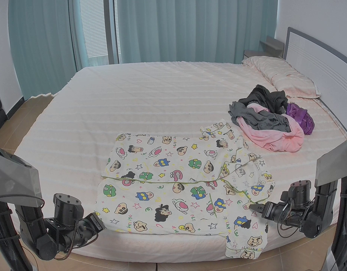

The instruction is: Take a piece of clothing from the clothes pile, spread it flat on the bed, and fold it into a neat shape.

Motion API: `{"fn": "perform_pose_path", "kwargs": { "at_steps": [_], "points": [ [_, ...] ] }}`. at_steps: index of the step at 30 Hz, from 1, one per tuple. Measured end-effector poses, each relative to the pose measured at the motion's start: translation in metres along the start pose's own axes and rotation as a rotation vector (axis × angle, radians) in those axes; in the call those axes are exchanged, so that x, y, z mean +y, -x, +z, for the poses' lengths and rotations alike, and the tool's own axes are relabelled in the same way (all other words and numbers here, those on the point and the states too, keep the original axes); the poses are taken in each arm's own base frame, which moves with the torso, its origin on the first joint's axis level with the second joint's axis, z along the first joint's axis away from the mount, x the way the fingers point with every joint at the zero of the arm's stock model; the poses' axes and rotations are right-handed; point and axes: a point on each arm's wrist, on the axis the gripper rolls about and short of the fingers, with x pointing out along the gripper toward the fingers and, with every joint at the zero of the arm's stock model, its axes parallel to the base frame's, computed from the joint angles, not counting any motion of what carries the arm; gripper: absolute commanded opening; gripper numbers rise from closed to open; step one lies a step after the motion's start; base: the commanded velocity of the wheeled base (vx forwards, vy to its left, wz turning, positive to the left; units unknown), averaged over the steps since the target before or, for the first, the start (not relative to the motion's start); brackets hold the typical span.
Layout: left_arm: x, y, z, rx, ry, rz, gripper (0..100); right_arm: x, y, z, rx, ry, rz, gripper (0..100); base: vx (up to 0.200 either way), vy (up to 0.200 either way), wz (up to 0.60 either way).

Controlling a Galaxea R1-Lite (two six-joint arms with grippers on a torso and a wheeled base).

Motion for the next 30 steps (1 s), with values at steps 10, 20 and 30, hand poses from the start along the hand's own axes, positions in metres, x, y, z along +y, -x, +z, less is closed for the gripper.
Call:
{"fn": "perform_pose_path", "kwargs": {
  "at_steps": [10, 20, 30],
  "points": [
    [0.000, 0.000, 0.000, 0.001, -0.001, 0.000, 0, 0.001, -0.004, 0.005, -0.029, 0.004, 0.004, 0, 0.000, 0.000, 0.00],
    [-0.002, -0.001, 0.001, -0.009, 0.001, -0.006, 0, 0.011, -0.003, 0.027, -0.124, 0.010, 0.052, 0, 0.000, 0.000, 0.00],
    [-0.007, -0.009, 0.005, -0.024, 0.030, -0.021, 0, 0.021, -0.022, 0.050, -0.130, 0.016, 0.053, 100, 0.000, 0.000, 0.00]
  ]
}}
